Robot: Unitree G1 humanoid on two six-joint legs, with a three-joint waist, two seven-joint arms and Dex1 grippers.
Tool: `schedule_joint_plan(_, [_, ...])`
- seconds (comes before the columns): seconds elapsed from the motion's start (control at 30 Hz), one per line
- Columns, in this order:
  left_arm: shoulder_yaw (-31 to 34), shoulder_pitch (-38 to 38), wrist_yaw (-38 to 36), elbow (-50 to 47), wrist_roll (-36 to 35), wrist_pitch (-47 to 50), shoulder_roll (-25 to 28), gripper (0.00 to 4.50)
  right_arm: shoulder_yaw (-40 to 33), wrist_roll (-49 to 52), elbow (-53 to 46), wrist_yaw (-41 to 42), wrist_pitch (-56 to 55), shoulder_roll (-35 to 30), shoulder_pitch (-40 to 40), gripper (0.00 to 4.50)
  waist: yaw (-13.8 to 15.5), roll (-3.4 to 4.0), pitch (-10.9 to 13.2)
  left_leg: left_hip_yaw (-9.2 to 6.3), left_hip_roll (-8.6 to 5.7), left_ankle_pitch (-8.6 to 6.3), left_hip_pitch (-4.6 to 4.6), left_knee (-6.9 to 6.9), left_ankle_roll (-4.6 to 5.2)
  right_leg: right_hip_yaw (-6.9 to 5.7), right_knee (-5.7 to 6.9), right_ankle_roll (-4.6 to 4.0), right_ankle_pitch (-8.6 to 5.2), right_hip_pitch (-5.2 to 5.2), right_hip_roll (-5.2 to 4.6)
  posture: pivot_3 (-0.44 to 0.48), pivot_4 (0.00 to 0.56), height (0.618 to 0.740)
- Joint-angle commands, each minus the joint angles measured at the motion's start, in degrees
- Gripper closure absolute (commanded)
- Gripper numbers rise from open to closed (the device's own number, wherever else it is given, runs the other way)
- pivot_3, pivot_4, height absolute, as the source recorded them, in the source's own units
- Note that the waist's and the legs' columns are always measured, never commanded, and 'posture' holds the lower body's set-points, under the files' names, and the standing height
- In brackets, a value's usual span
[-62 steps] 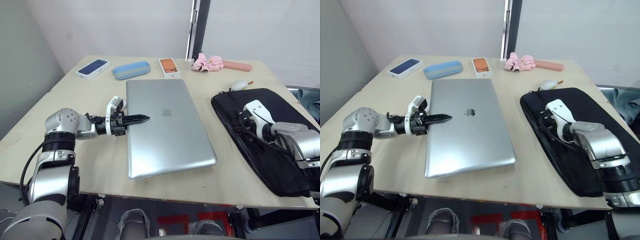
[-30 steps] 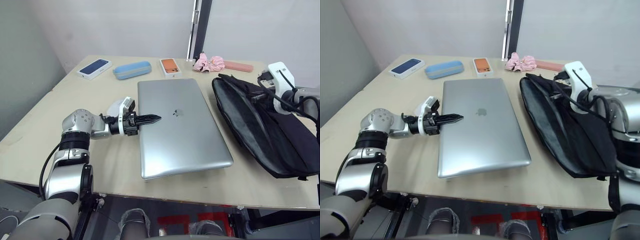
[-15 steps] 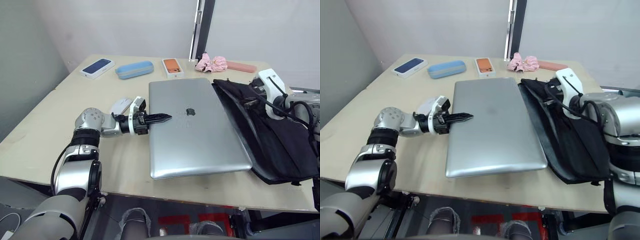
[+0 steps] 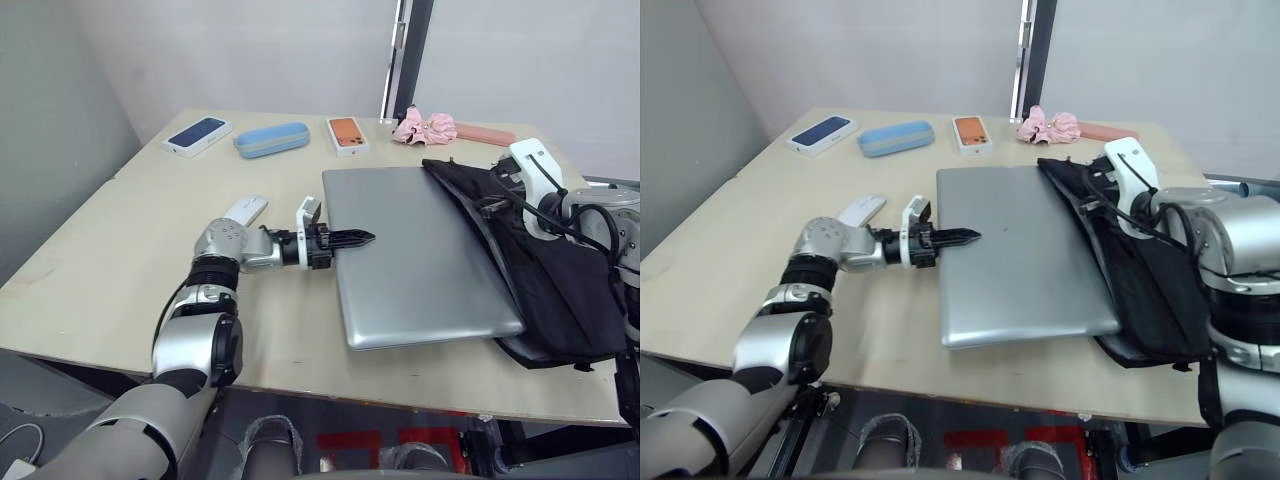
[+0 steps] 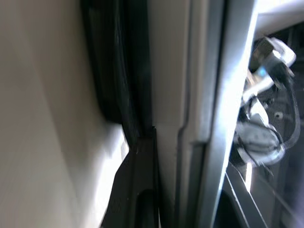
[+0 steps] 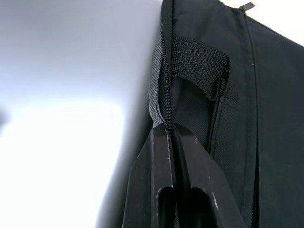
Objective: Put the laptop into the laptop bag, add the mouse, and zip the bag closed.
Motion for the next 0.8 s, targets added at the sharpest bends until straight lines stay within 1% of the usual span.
schedule_joint_plan(0.03, [2.8,-4.0,-1.4,0.6,-0.7,-3.6,-1.5,4.19,-2.3,0.7,-3.1,-0.4,0.4,-0.2,-2.3,4.47,-0.1,0.0,0.0,0.0,0.0,0.0,0.0,-0.02,0.0,-0.01,0.0,0.01,0.0,-0.01,0.0,0.0,0.15,0.74])
schedule_joint_plan(0.17, [1.7,-5.0,-1.8,2.4,1.7,-7.0,-4.8,4.19,-2.9,1.3,-4.3,-1.2,1.8,0.9,-2.7,4.47,-0.2,0.01,0.0,0.0,0.02,0.0,0.0,-0.06,0.0,-0.02,-0.03,0.03,0.01,-0.03,0.02,0.0,0.15,0.74])
schedule_joint_plan(0.33, [1.6,-6.5,-2.4,4.6,4.5,-12.4,-7.3,4.19,-3.7,1.8,-6.2,-2.0,4.1,3.1,-3.2,4.47,-0.2,0.01,0.0,0.01,0.01,0.01,0.0,-0.05,0.0,-0.01,-0.03,0.05,0.02,-0.02,0.01,0.0,0.15,0.74])
schedule_joint_plan(0.5, [1.6,-8.2,-3.2,7.1,6.4,-15.8,-10.0,4.19,-5.9,2.0,-7.6,-3.7,7.2,7.6,-3.7,4.47,-0.2,0.02,0.0,0.02,0.01,0.01,0.01,-0.05,0.01,0.01,-0.02,0.06,0.03,-0.03,0.01,0.0,0.15,0.74])
schedule_joint_plan(0.67, [2.1,-9.8,-3.2,9.2,7.0,-18.6,-12.5,4.19,-8.0,4.1,-7.8,-6.4,7.4,13.2,-4.2,4.47,-0.1,0.05,0.0,0.03,0.01,0.01,-0.01,-0.06,0.01,0.01,-0.05,0.06,0.03,-0.04,0.0,0.0,0.15,0.74])
schedule_joint_plan(0.8, [2.3,-10.7,-3.8,9.9,7.4,-19.6,-14.2,4.19,-8.8,6.3,-7.9,-8.8,7.4,15.8,-4.8,4.47,-0.1,0.07,0.0,0.03,0.01,0.01,-0.01,-0.08,0.01,0.0,-0.06,0.06,0.03,-0.05,0.0,0.0,0.15,0.74])
